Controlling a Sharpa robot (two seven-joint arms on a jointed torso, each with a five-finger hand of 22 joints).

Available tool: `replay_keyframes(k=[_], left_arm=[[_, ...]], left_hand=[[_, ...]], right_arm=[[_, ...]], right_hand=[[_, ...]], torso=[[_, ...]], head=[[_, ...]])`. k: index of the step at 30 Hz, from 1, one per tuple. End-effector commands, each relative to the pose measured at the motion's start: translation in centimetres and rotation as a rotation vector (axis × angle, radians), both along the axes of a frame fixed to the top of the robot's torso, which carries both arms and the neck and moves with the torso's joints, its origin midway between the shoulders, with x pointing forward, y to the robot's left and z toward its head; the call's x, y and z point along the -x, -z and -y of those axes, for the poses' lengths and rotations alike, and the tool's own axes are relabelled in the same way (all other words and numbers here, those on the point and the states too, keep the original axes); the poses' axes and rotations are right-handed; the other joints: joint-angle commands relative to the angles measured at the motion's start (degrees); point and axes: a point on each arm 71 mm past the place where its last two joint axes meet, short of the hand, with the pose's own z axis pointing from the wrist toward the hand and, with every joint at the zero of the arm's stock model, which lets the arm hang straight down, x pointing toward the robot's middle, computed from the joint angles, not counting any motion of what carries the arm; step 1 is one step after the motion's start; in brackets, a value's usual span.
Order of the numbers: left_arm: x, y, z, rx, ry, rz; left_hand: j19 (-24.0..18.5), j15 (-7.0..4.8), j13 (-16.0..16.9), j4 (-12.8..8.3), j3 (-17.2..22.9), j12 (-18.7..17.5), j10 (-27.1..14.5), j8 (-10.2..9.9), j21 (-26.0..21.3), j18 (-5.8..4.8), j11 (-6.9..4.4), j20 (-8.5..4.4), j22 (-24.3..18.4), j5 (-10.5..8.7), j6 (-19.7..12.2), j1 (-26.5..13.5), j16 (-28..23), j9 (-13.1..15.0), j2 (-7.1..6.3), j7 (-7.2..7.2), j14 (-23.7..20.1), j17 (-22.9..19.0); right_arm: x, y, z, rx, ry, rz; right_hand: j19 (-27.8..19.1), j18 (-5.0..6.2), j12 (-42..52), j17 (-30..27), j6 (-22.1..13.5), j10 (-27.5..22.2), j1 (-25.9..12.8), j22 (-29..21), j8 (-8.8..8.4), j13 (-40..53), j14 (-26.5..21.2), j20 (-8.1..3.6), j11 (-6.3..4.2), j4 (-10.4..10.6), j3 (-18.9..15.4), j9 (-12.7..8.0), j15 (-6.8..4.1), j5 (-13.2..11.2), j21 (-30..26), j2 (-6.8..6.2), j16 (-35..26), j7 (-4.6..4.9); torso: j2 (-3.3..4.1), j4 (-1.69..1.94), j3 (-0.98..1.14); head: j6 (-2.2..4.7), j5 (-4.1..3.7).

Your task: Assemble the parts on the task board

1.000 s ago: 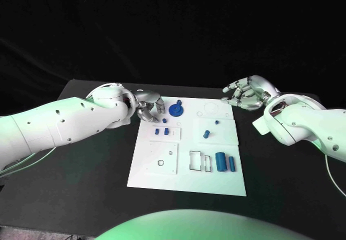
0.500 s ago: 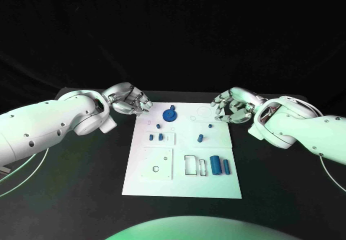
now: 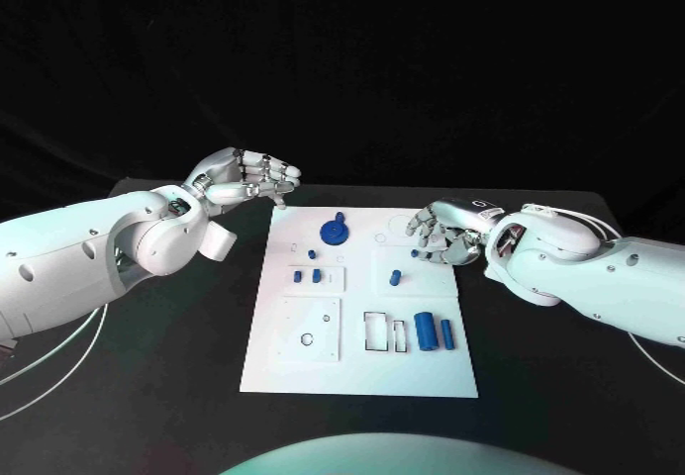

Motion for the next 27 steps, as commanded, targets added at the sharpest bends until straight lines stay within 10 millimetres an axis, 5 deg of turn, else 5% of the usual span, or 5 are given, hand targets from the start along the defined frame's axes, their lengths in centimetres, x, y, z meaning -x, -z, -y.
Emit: replay_keyframes(k=[1, 19, 27], left_arm=[[0.1, -0.5, 0.2, 0.107, 0.002, 0.0], [0.5, -0.7, 0.1, 0.125, 0.004, -0.006], [0.5, -0.6, 0.1, 0.122, 0.004, -0.009]], left_hand=[[0.2, -0.1, 0.0, 0.0, -0.2, 0.2, 0.4, 0.2, -0.4, 0.81, 0.09, -0.34, -0.1, 0.17, 0.3, -0.5, -0.2, 0.0, 0.35, -0.05, 0.2, -0.1], [0.3, -0.02, -0.1, 0.1, -0.5, 0.2, 0.0, 0.0, -0.8, 0.79, 0.2, -0.3, -0.4, 0.14, -0.3, -1.0, -0.4, -0.1, 0.31, 0.1, 0.3, -0.1], [0.4, 0.02, -0.1, 0.0, -0.6, 0.2, -0.2, -0.1, -1.0, 0.78, 0.26, -0.27, -0.5, 0.14, -0.7, -1.0, -0.4, -0.2, 0.29, 0.2, 0.3, -0.1]], right_arm=[[-0.1, 0.4, -0.1, 0.084, 0.0, 0.037], [-0.3, 1.8, -1.1, 0.124, 0.009, 0.041], [-0.2, 2.1, -1.3, 0.13, 0.015, 0.051]], right_hand=[[0.7, 0.64, -0.1, 0.1, 3.3, -1.5, -0.6, 4.4, 0.39, -0.3, 1.5, -0.04, 1.19, -0.1, 0.4, -0.1, 0.13, -0.4, 0.6, 0.25, -0.2, 0.54], [1.4, 0.52, -1.6, -0.2, 7.7, -0.1, -2.4, 4.9, 2.23, -4.3, 1.5, -0.27, 0.95, -1.8, 7.8, 0.2, -0.1, -3.0, 0.9, 1.17, -0.4, 0.03], [-2.0, 1.74, -4.9, -5.3, 8.9, -4.3, -4.0, 1.8, 2.97, -7.2, -0.2, 0.09, 1.81, -4.0, 9.5, 0.3, 0.5, -3.8, -5.4, 0.67, -3.5, 0.5]], torso=[[0.0, -0.01, 0.02], [-0.03, -0.13, 0.09], [-0.06, -0.01, 0.07]], head=[[0.13, -0.11], [-0.42, -0.37], [-0.3, -0.49]])
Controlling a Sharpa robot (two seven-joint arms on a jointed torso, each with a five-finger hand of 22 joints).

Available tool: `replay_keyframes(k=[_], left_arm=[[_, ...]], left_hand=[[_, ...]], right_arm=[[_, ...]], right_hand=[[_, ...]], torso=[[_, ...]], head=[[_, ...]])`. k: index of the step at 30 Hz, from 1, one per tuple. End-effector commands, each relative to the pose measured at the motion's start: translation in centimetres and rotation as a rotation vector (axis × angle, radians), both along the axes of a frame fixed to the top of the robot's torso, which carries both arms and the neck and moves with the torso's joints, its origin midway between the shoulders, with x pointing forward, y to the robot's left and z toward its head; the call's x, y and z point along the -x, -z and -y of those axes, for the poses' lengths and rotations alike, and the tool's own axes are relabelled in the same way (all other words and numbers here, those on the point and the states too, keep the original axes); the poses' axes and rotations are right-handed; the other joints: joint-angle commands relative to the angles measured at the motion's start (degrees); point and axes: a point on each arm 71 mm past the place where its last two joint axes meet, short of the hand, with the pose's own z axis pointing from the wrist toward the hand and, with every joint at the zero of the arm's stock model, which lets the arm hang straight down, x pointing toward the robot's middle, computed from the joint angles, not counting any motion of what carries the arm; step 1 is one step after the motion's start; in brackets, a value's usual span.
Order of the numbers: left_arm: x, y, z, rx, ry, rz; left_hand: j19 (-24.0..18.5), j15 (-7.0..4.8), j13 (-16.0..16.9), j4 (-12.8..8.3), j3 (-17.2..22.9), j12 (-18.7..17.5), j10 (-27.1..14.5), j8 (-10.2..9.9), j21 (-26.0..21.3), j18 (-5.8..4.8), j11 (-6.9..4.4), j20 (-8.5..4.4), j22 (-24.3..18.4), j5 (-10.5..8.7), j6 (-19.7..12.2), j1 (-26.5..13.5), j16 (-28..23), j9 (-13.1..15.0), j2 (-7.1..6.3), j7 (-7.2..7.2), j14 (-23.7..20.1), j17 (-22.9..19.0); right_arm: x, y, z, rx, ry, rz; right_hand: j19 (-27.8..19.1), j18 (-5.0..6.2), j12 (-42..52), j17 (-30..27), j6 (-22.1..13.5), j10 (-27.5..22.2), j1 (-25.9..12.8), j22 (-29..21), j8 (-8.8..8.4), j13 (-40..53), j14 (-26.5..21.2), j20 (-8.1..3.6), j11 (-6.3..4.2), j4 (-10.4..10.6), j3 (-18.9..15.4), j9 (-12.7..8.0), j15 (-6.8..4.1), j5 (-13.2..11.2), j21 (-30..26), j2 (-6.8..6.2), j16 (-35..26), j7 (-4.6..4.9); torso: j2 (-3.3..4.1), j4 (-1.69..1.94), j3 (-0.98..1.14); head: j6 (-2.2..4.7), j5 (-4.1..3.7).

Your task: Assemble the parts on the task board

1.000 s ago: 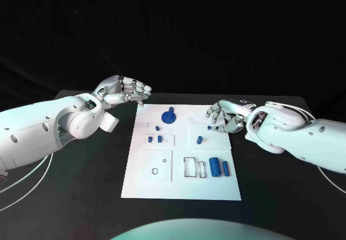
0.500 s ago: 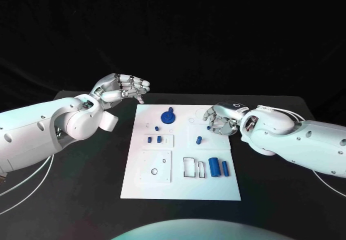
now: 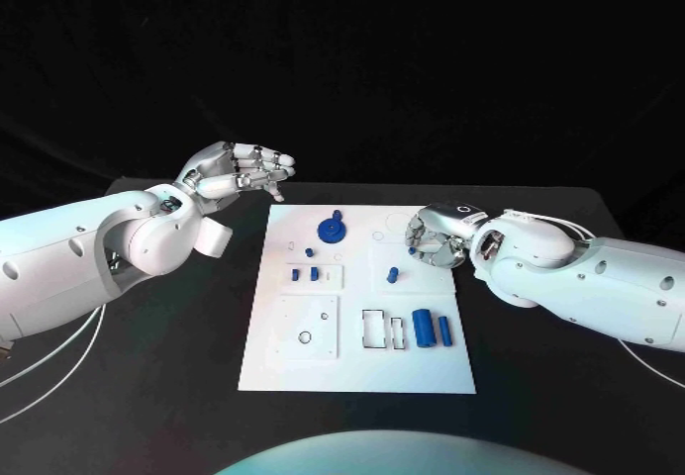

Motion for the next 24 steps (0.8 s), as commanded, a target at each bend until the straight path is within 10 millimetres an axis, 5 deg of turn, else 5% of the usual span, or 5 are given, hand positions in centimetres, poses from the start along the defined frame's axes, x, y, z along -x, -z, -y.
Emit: replay_keyframes(k=[1, 9, 24], left_arm=[[0.05, -0.18, 0.16, 0.02, 0.014, 0.005], [0.03, -0.15, 0.09, 0.014, 0.012, 0.005], [0.06, -0.1, 0.09, -0.002, 0.016, 0.004]], left_hand=[[0.1, 0.01, -0.1, 0.0, -0.3, 0.2, -0.2, -0.1, -0.3, 0.79, 0.26, -0.06, -0.1, 0.15, -0.4, -0.6, -0.4, -0.1, -0.16, -0.01, 0.3, -0.1], [0.2, 0.05, -0.1, 0.0, -0.3, 0.2, -0.3, -0.2, -0.4, 0.78, 0.32, -0.04, -0.2, 0.14, -0.6, -0.6, -0.5, -0.1, -0.16, 0.07, 0.3, -0.1], [0.2, 0.18, -0.2, 0.0, -0.5, 0.2, -0.7, -0.4, -0.7, 0.76, 0.48, 0.05, -0.4, 0.07, -1.1, -0.8, -0.5, -0.2, -0.11, 0.27, 0.2, -0.1]], right_arm=[[0.06, 0.17, -0.07, 0.029, 0.001, 0.013], [0.4, 0.51, -0.21, 0.031, -0.005, 0.002], [0.57, 0.72, -0.26, 0.016, 0.009, 0.012]], right_hand=[[-2.0, 1.22, -1.6, -2.9, 0.5, -3.1, -0.5, 0.7, -0.05, -1.3, -0.9, 0.37, 0.57, -1.2, -0.6, -0.2, 0.77, -0.3, -3.7, 0.24, -1.8, 0.64], [-2.9, 1.73, -2.1, -4.3, -0.5, -4.3, -0.5, -0.9, -1.63, -3.0, -1.1, 0.85, 1.08, -2.6, -2.4, -1.6, 1.17, -0.4, -6.6, 1.35, -3.0, 1.32], [1.9, 0.19, 0.7, -1.0, 0.8, 6.4, -3.5, 3.0, -3.07, -3.8, 0.6, -0.41, -0.7, -4.5, 2.5, -3.5, -0.28, -0.7, 0.5, 1.32, -1.2, 0.18]], torso=[[-0.02, 0.06, 0.01], [0.01, 0.04, 0.0], [0.04, 0.04, 0.0]], head=[[0.12, -0.03], [0.04, 0.03], [-0.17, 0.06]])
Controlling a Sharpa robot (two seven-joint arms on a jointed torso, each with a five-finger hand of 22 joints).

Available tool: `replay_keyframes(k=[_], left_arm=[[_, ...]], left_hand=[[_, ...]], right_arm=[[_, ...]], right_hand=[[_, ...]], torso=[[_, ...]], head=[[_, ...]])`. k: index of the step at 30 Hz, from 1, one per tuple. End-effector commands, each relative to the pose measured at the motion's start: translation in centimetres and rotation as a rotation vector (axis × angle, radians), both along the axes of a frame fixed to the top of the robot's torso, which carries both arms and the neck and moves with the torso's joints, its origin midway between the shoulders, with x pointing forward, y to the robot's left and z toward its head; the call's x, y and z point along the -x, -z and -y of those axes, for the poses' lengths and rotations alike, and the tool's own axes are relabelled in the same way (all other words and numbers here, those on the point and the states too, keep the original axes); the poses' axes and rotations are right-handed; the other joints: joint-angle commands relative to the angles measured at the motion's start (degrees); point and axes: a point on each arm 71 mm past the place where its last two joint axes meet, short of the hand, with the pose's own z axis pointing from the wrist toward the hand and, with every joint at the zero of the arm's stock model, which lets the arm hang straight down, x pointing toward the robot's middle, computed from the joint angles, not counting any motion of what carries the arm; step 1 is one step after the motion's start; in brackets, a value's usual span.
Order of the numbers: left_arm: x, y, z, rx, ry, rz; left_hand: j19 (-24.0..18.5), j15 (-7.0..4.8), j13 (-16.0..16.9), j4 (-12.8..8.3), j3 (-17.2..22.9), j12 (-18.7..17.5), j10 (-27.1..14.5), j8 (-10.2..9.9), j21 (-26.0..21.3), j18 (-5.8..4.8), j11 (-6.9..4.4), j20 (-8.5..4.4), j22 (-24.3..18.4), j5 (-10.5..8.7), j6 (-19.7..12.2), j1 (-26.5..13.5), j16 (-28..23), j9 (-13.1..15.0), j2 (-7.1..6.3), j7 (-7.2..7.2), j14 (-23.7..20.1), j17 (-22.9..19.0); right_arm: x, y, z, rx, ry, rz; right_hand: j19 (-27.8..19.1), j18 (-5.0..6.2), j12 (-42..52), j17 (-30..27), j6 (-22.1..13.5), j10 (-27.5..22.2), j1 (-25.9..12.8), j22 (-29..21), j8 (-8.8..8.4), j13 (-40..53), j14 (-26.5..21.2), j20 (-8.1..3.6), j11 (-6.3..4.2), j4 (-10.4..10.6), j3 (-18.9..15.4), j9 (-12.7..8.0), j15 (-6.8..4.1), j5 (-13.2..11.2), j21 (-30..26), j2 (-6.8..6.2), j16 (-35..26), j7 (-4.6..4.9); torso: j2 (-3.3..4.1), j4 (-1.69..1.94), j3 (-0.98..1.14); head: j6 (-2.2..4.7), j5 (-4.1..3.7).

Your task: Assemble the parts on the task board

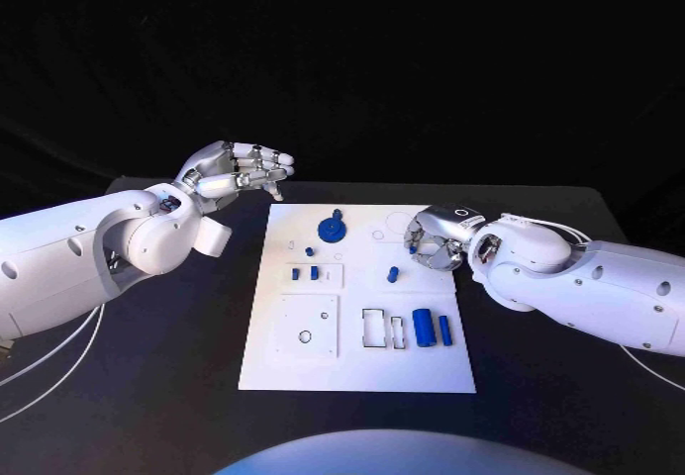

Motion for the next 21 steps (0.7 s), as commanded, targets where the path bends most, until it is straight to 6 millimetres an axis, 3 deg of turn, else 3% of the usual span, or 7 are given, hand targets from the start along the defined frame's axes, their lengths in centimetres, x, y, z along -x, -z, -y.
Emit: replay_keyframes(k=[1, 10, 21], left_arm=[[0.07, -0.11, 0.2, 0.0, 0.018, 0.005], [0.1, -0.09, 0.23, -0.01, 0.02, 0.005], [0.15, -0.08, 0.23, -0.017, 0.022, 0.005]], left_hand=[[0.2, 0.17, -0.1, 0.1, -0.3, 0.2, -0.3, -0.4, -0.3, 0.75, 0.07, 0.05, 0.0, 0.07, -0.5, -0.6, -0.3, -0.1, 0.06, 0.08, 0.2, -0.1], [0.3, 0.25, -0.1, 0.1, -0.4, 0.2, -0.5, -0.5, -0.5, 0.74, 0.15, 0.1, -0.2, 0.05, -0.7, -0.7, -0.3, -0.1, 0.06, 0.17, 0.2, -0.1], [0.3, 0.3, -0.1, 0.1, -0.5, 0.2, -0.7, -0.5, -0.6, 0.74, 0.23, 0.15, -0.3, 0.03, -0.9, -0.7, -0.4, -0.2, 0.05, 0.24, 0.1, -0.1]], right_arm=[[0.11, 0.32, 0.06, 0.011, 0.01, 0.005], [0.01, 0.45, -0.05, 0.014, 0.023, 0.009], [0.06, 1.04, -0.32, 0.056, 0.023, -0.004]], right_hand=[[0.7, -0.72, 0.5, 0.4, -0.1, 1.5, -0.7, 3.2, -0.22, 0.2, 0.7, -0.15, -0.32, -0.3, 1.0, -0.1, -0.41, -0.2, 0.9, 0.22, 0.4, -0.19], [1.5, -1.07, 0.4, 0.9, 0.9, 4.1, -0.8, 4.3, 0.11, 0.5, 0.9, -0.67, -0.98, -1.7, 3.5, 0.1, -0.96, -2.1, 2.6, 1.48, 0.8, -0.7], [1.8, -1.2, 0.1, 1.0, 1.5, 4.5, -1.2, 4.7, 0.43, 0.6, 1.0, -0.82, -1.14, -2.2, 3.9, 0.3, -1.1, -2.6, 3.2, 1.52, 0.8, -0.9]], torso=[[0.0, 0.03, -0.01], [0.01, 0.0, 0.03], [-0.02, -0.01, -0.01]], head=[[-0.06, 0.05], [-0.27, 0.09], [-0.66, 0.12]])
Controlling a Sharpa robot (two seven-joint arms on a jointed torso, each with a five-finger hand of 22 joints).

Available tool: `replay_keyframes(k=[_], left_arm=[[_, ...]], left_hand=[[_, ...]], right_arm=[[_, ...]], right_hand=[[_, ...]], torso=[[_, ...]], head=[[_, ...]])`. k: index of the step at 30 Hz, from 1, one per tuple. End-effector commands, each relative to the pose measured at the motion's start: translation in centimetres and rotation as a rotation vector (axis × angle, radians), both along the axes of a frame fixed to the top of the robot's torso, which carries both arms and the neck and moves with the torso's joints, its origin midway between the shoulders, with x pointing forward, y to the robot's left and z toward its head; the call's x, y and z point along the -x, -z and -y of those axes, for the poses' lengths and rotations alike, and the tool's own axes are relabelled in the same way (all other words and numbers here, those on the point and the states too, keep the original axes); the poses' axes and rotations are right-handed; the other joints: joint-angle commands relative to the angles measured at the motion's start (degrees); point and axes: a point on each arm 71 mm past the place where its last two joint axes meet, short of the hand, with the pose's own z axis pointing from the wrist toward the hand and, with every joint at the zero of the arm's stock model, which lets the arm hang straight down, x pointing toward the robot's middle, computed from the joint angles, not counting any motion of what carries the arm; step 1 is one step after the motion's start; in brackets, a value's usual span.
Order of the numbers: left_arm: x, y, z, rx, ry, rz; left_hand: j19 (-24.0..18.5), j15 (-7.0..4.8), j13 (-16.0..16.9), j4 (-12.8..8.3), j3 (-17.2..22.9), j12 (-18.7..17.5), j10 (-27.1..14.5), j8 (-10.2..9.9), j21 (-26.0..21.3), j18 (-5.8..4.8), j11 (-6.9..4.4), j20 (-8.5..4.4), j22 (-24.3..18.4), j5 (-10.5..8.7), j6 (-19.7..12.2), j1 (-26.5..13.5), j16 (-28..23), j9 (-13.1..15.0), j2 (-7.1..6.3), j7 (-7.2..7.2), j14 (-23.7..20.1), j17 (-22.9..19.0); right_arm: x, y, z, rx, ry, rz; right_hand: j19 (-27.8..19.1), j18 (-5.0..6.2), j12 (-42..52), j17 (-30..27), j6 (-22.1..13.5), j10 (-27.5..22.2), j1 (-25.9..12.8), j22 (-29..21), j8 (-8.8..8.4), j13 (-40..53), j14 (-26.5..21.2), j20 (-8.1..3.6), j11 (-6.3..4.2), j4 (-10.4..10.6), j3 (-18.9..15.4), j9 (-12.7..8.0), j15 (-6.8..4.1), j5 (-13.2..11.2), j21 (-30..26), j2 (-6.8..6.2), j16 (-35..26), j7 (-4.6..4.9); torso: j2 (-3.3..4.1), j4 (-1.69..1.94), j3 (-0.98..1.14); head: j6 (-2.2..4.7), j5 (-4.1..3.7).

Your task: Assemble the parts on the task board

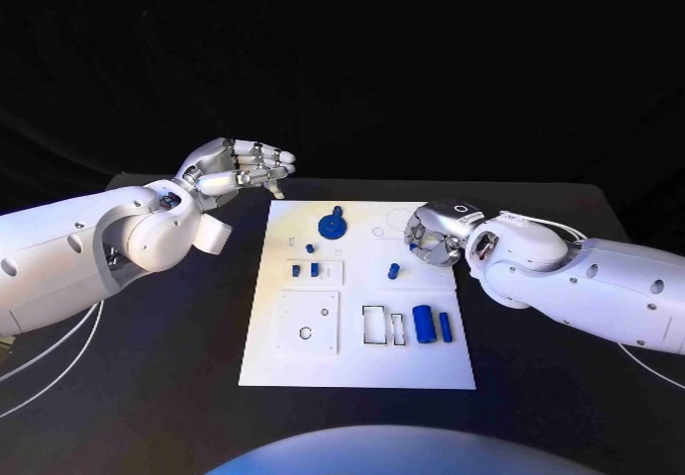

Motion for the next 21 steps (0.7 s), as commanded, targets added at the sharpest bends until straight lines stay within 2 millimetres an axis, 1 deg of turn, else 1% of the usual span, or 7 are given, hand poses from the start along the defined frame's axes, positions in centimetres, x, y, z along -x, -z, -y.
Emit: replay_keyframes(k=[1, 8, 13, 17, 19, 20, 21], left_arm=[[0.08, -0.1, 0.19, -0.003, 0.016, 0.004], [0.11, -0.1, 0.17, -0.008, 0.018, 0.005], [0.12, -0.11, 0.17, -0.01, 0.018, 0.006], [0.13, -0.12, 0.15, -0.011, 0.017, 0.008], [0.13, -0.12, 0.15, -0.012, 0.017, 0.008], [0.13, -0.12, 0.15, -0.012, 0.017, 0.009], [0.13, -0.12, 0.15, -0.012, 0.016, 0.009]], left_hand=[[0.3, 0.32, -0.1, -0.1, -0.4, 0.2, -0.6, -0.3, -0.3, 0.74, 0.04, 0.17, -0.1, 0.04, -0.4, -0.7, -0.4, -0.1, 0.04, 0.06, 0.1, -0.1], [0.3, 0.33, -0.1, -0.1, -0.4, 0.2, -0.6, -0.3, -0.3, 0.74, 0.05, 0.18, -0.1, 0.04, -0.4, -0.7, -0.4, -0.1, 0.04, 0.08, 0.1, -0.1], [0.3, 0.36, -0.1, -0.1, -0.4, 0.2, -0.7, -0.4, -0.4, 0.74, 0.08, 0.2, -0.1, 0.04, -0.5, -0.7, -0.4, -0.1, 0.04, 0.11, 0.0, -0.1], [0.3, 0.36, -0.1, -0.1, -0.4, 0.2, -0.7, -0.4, -0.4, 0.74, 0.08, 0.2, -0.1, 0.04, -0.5, -0.7, -0.4, -0.1, 0.04, 0.11, 0.0, -0.1], [0.3, 0.36, -0.1, -0.1, -0.4, 0.2, -0.7, -0.4, -0.4, 0.74, 0.08, 0.2, -0.1, 0.04, -0.5, -0.7, -0.4, -0.1, 0.04, 0.11, 0.0, -0.1], [0.3, 0.37, -0.1, -0.2, -0.4, 0.2, -0.7, -0.4, -0.4, 0.74, 0.1, 0.21, -0.2, 0.05, -0.5, -0.6, -0.5, -0.1, 0.07, 0.12, 0.0, -0.1], [0.3, 0.37, -0.1, -0.2, -0.4, 0.2, -0.7, -0.4, -0.4, 0.74, 0.1, 0.21, -0.2, 0.05, -0.5, -0.6, -0.5, -0.1, 0.07, 0.12, 0.0, -0.1]], right_arm=[[0.29, 0.92, -0.1, 0.056, -0.002, -0.03], [0.53, 1.29, -0.39, 0.078, -0.01, -0.043], [0.61, 1.34, -0.43, 0.088, -0.007, -0.032], [0.62, 1.09, -0.38, 0.07, 0.003, 0.007], [0.61, 0.88, -0.35, 0.052, 0.01, 0.033], [0.61, 0.8, -0.34, 0.045, 0.012, 0.044], [0.61, 0.7, -0.33, 0.037, 0.016, 0.055]], right_hand=[[0.5, -1.2, -0.3, -0.1, 0.5, 0.5, -0.5, 4.7, 0.45, -0.1, 0.8, -0.07, 0.04, -0.2, 0.3, 0.1, -0.48, -0.3, 0.2, 0.22, 0.2, 0.1], [0.5, -1.23, -0.5, -0.1, 0.8, 0.4, -0.8, 4.9, 0.59, -0.1, 0.8, -0.1, 0.03, -0.4, 0.3, 0.3, -0.49, -0.3, 0.4, -0.05, 0.2, 0.03], [0.6, -1.27, -0.7, -0.1, 1.4, 0.7, -0.9, 5.0, 0.98, -0.1, 0.8, -0.16, -0.12, -0.7, 0.5, 0.5, -0.59, -0.3, 0.6, 0.13, 0.2, -0.19], [1.1, -1.48, -0.9, 0.4, 2.4, 1.9, -0.7, 5.7, 1.75, 0.1, 0.9, -0.45, -0.5, -1.8, 1.4, 1.3, -0.95, 0.3, 1.6, 1.26, 0.5, -0.55], [1.5, -1.64, -0.9, 0.6, 2.7, 2.6, -0.5, 6.2, 2.13, 0.2, 1.0, -0.61, -0.7, -2.3, 1.9, 1.7, -1.13, 1.1, 2.5, 1.91, 0.6, -0.67], [2.0, -1.85, -0.8, -0.5, 3.1, 3.5, -0.5, 6.7, 2.51, 0.4, 0.9, -0.76, -0.95, -2.6, 2.1, 2.1, -1.31, 1.2, 3.5, 2.49, 0.1, -0.86], [2.3, -1.96, -0.8, -1.0, 3.2, 3.9, -0.5, 7.0, 2.71, 0.6, 0.8, -0.87, -1.1, -2.8, 2.3, 2.3, -1.43, 1.2, 4.1, 2.63, -0.1, -0.96]], torso=[[-0.04, -0.05, -0.01], [-0.05, -0.05, -0.03], [-0.09, -0.01, -0.04], [-0.08, -0.03, -0.05], [-0.08, -0.05, -0.03], [-0.09, -0.05, -0.02], [-0.11, -0.05, -0.01]], head=[[-0.12, 0.06], [-0.33, 0.06], [-0.38, -0.01], [-0.41, 0.04], [-0.41, 0.03], [-0.42, 0.0], [-0.41, -0.01]])
